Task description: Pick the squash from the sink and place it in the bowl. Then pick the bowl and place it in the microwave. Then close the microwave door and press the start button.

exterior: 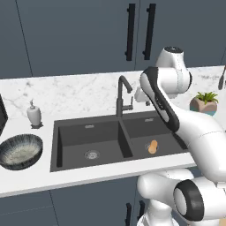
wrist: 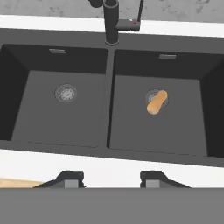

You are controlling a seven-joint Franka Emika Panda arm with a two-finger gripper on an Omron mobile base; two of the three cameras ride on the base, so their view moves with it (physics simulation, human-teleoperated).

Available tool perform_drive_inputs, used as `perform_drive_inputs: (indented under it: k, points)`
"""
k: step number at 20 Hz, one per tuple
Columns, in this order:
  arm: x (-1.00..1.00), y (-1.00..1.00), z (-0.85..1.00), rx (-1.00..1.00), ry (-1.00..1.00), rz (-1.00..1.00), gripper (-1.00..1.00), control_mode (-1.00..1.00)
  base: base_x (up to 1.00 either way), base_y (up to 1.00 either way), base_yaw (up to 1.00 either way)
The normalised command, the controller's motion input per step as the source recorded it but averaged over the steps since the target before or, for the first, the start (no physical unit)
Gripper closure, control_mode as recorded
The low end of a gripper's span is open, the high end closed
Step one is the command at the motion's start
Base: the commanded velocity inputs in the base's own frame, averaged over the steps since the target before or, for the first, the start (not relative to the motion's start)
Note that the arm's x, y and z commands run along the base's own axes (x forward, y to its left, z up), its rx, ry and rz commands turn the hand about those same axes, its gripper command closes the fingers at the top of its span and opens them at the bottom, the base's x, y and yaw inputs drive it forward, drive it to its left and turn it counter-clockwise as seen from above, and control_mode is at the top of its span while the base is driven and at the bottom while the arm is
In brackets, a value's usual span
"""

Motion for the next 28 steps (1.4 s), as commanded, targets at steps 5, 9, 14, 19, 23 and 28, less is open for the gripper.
perform_drive_inputs:
  k: [5, 9, 14, 19, 23, 28]
  points:
    - [-0.20, -0.02, -0.05, 0.00, -0.05, 0.00, -1.00, -1.00, 0.00, 0.00, 0.00]
    - [-0.35, -0.70, -0.61, 0.08, -0.04, -0.01, -1.00, -1.00, 0.00, 0.00, 0.00]
    - [-0.10, -0.84, -0.60, 0.26, 0.09, -0.17, -1.00, -1.00, 0.00, 0.00, 0.00]
    - [0.26, -0.64, -0.62, 0.18, 0.09, -0.19, -1.00, -1.00, 0.00, 0.00, 0.00]
    - [0.64, -0.18, -0.56, 0.01, 0.29, -0.14, -1.00, -1.00, 0.00, 0.00, 0.00]
    - [0.49, -0.09, -0.58, 0.00, 0.22, -0.10, -1.00, -1.00, 0.00, 0.00, 0.00]
